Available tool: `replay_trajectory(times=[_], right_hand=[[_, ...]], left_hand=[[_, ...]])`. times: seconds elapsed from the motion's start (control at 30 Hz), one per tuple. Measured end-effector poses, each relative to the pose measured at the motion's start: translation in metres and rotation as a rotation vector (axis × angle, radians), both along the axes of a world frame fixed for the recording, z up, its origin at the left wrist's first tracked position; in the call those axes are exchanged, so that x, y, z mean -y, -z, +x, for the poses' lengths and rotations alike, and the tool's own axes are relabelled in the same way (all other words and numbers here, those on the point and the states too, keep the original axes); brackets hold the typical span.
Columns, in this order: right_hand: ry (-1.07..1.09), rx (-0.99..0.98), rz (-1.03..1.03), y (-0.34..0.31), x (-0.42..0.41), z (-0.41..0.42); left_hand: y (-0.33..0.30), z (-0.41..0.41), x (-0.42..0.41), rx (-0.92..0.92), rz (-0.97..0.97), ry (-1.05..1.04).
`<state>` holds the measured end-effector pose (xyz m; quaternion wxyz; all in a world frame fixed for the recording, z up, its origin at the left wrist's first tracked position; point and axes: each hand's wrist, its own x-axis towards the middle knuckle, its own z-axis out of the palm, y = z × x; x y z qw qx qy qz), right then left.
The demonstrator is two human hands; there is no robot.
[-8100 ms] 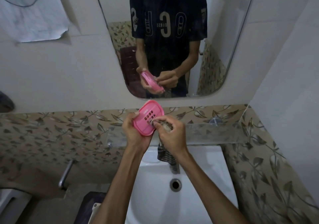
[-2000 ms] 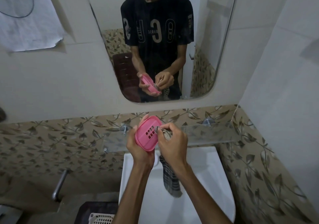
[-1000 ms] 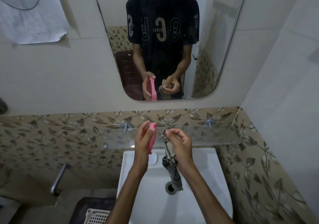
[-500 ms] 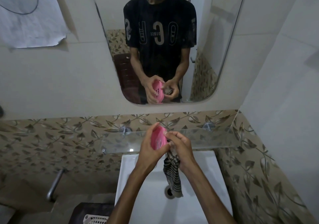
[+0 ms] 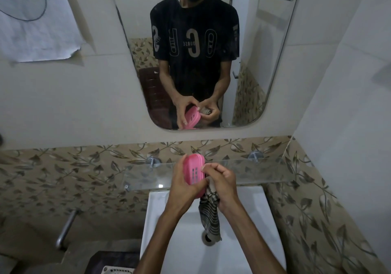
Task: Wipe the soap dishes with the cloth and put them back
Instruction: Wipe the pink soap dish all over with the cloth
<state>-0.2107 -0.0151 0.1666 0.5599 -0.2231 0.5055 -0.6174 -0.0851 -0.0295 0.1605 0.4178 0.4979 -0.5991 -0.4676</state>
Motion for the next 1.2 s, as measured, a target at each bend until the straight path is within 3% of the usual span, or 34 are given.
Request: replay_trajectory(times=[0.5, 0.77, 0.93, 1.2], right_hand=[[0.157, -0.12, -0.304, -0.011, -0.007, -0.006], [0.117, -0.457, -0.425, -0.02, -0.009, -0.003], [0.202, -0.358, -0.353, -0.02, -0.002, -0.012], [0.192, -0.157, -0.258, -0.001, -0.009, -0.02]], left_hand=[[0.001, 0.005, -0.001, -0.128, 0.067, -0.109], [-0.006, 0.012, -0.006, -0.094, 0.072, 0.042], [-0.006, 0.029, -0.012, -0.061, 0.062, 0.079], [0.041, 0.06, -0.049, 0.045, 0.175, -0.048]])
